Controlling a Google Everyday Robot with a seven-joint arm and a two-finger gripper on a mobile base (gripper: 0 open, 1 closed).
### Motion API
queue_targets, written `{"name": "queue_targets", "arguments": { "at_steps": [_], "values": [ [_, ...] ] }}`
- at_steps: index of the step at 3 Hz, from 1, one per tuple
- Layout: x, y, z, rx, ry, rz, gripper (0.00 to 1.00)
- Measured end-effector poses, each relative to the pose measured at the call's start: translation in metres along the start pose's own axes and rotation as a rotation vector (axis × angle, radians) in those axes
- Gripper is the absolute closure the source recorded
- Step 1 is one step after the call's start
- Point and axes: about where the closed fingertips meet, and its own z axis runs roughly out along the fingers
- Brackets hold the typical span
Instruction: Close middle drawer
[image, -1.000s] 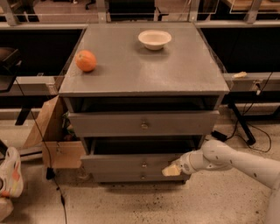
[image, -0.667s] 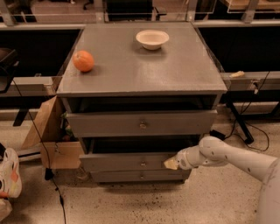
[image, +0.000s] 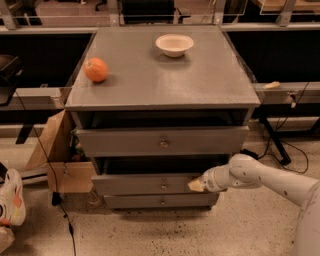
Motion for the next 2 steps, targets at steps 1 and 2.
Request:
{"name": "queue_targets", "arguments": {
  "at_steps": [1,2],
  "values": [
    [-0.0045,-0.0043,-0.0025,0.011,-0.009,0.002,0.81],
    [-0.0099,-0.0097,-0.0053,0.023,-0.019,0.005,0.58]
  ]
}}
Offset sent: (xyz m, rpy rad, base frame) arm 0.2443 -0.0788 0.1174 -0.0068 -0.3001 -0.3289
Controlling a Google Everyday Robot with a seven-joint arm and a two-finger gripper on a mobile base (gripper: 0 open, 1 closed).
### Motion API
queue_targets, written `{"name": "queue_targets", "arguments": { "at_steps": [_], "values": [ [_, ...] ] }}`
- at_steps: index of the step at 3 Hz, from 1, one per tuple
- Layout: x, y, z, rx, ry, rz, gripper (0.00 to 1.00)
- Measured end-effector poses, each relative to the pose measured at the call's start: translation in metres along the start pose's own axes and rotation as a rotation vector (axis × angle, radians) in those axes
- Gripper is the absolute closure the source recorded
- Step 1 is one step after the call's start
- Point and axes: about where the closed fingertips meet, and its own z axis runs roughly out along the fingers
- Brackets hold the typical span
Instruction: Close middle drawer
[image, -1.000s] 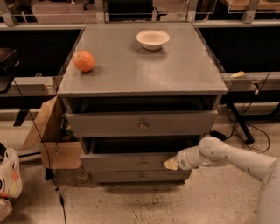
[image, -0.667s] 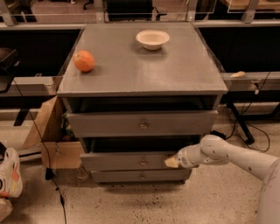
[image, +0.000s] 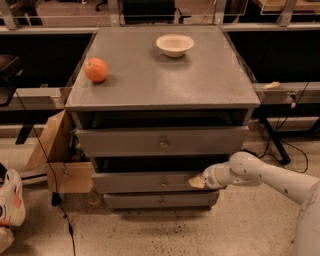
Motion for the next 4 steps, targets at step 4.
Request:
{"name": "queue_targets", "arguments": {
  "at_steps": [4],
  "values": [
    [-0.008,-0.005,0.000,0.037,-0.028,0.034,0.00]
  ]
}}
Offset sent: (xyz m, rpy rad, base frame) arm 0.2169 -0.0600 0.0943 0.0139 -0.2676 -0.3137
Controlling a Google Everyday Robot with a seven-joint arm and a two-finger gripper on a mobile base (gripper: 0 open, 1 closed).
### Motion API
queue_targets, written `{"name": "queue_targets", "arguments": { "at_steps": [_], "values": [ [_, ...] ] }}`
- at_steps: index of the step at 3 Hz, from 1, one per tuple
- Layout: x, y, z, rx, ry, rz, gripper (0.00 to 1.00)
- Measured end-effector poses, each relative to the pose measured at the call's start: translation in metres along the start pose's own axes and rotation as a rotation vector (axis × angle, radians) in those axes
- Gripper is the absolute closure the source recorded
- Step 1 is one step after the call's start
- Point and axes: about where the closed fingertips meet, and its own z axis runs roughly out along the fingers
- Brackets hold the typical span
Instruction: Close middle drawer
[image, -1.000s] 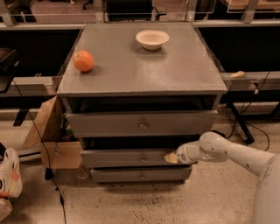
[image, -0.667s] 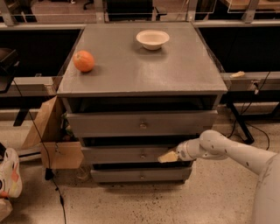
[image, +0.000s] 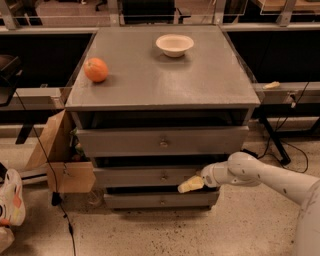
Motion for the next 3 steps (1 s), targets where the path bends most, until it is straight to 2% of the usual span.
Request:
{"name": "queue_targets", "arguments": {
  "at_steps": [3],
  "values": [
    [0.0040,0.0091,-0.0044,-0.017,-0.033,0.027,0.00]
  ]
}}
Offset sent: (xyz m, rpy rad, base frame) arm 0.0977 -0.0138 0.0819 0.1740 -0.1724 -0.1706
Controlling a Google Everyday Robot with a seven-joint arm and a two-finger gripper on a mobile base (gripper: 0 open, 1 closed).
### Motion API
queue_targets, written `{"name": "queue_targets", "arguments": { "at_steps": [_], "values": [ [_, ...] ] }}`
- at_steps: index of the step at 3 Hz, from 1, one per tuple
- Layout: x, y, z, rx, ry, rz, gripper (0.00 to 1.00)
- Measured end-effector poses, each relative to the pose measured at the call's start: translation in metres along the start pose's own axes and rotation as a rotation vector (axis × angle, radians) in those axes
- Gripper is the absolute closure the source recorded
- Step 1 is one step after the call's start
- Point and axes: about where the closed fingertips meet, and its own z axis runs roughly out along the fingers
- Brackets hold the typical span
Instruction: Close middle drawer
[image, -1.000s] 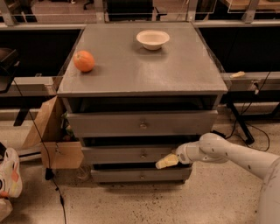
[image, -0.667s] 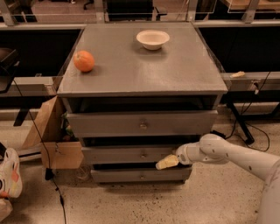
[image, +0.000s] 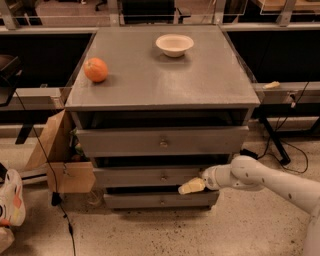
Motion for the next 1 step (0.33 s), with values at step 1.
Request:
{"name": "queue_targets", "arguments": {
  "at_steps": [1],
  "values": [
    [0.0000,0.0000,0.0000,0.000,0.000,0.000,0.00]
  ]
}}
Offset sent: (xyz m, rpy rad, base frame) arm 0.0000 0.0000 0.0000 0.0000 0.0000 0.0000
